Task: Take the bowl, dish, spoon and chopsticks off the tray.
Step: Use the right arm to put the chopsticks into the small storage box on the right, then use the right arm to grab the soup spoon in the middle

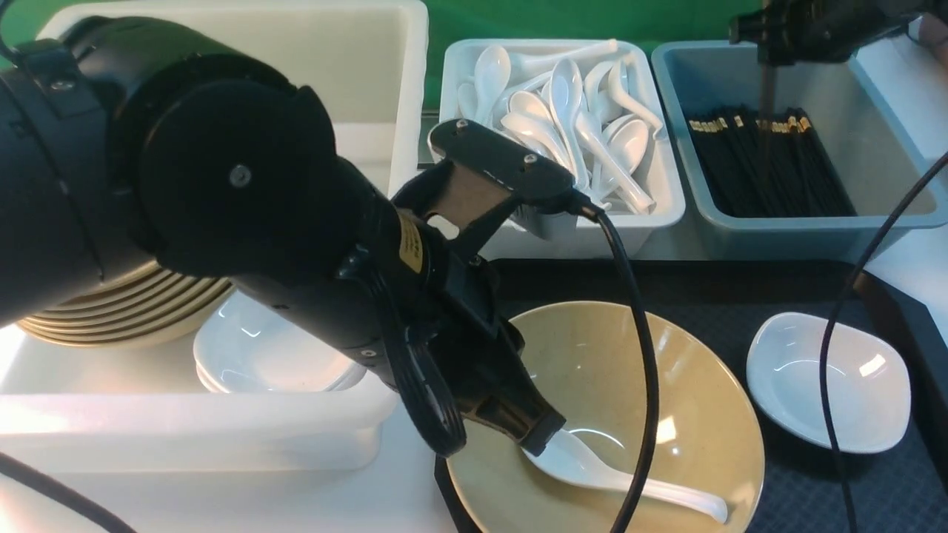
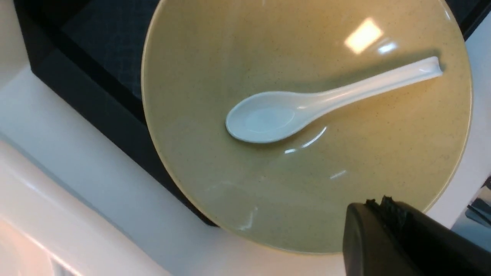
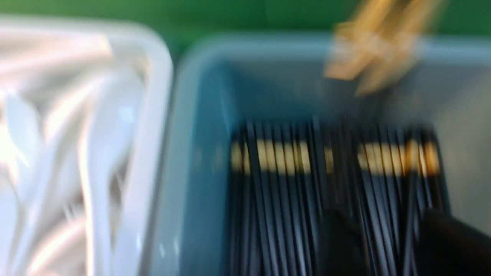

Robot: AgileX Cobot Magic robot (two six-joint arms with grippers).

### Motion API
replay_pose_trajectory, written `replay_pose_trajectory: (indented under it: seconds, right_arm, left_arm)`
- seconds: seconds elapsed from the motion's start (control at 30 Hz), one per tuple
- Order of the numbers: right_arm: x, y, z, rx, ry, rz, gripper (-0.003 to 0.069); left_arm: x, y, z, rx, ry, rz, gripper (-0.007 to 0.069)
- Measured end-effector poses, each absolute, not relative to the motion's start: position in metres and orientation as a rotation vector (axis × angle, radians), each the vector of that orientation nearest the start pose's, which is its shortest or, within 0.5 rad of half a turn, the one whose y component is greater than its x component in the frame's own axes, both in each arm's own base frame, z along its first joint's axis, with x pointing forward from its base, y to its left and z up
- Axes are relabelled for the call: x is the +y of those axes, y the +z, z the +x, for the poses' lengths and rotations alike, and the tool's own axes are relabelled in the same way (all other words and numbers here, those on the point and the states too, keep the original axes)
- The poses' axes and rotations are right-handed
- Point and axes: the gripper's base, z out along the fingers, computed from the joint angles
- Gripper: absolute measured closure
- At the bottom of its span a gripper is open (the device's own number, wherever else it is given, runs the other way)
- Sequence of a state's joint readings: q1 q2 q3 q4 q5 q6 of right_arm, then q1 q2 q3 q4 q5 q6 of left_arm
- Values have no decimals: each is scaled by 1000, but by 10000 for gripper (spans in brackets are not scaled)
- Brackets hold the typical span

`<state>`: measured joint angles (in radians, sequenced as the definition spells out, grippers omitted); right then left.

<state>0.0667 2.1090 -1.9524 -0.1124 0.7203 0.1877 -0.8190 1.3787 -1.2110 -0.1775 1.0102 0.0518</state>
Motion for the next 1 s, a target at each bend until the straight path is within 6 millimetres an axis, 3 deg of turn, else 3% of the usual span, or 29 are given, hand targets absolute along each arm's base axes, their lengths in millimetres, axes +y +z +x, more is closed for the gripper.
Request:
replay_pose_trajectory:
  seconds: [0.1,0.13,0.2,0.23,0.3,0.37,0.5,0.6,0.63,0.73,0.77,0.83,0.9,1.0]
  right_arm:
    - [27,304,481,2458,-61,-5,182]
    - [27,306,479,2465,-66,-16,182]
    - [36,332,455,2567,-115,-211,134]
    - [36,333,455,2564,-118,-223,132]
    - [55,363,425,2570,-65,-402,125]
    - [71,380,402,2534,16,-504,125]
    - [112,398,350,2465,161,-756,125]
    - [142,386,314,2445,200,-1001,125]
    - [142,386,314,2445,200,-1001,125]
    - [168,347,284,2500,231,-1238,124]
    - [169,345,282,2504,232,-1248,123]
    - [185,309,269,2570,236,-1390,123]
    - [195,286,262,2615,238,-1472,123]
    - [202,269,257,2646,233,-1534,123]
  left_arm:
    - [-203,334,171,2499,-464,1077,633]
    - [-202,335,171,2497,-462,1077,633]
    - [-188,334,160,2488,-436,1078,633]
    - [-187,334,159,2489,-433,1076,633]
    - [-167,330,145,2490,-400,1048,633]
    - [-153,322,134,2510,-376,1016,633]
    - [-130,310,114,2529,-377,943,633]
    - [-116,307,101,2504,-408,895,633]
    - [-115,306,101,2501,-410,892,633]
    - [-104,306,90,2456,-451,869,633]
    - [-104,306,89,2456,-453,869,633]
    - [-100,309,85,2418,-482,853,633]
    - [-99,310,84,2395,-492,850,633]
    - [-100,311,85,2376,-497,850,633]
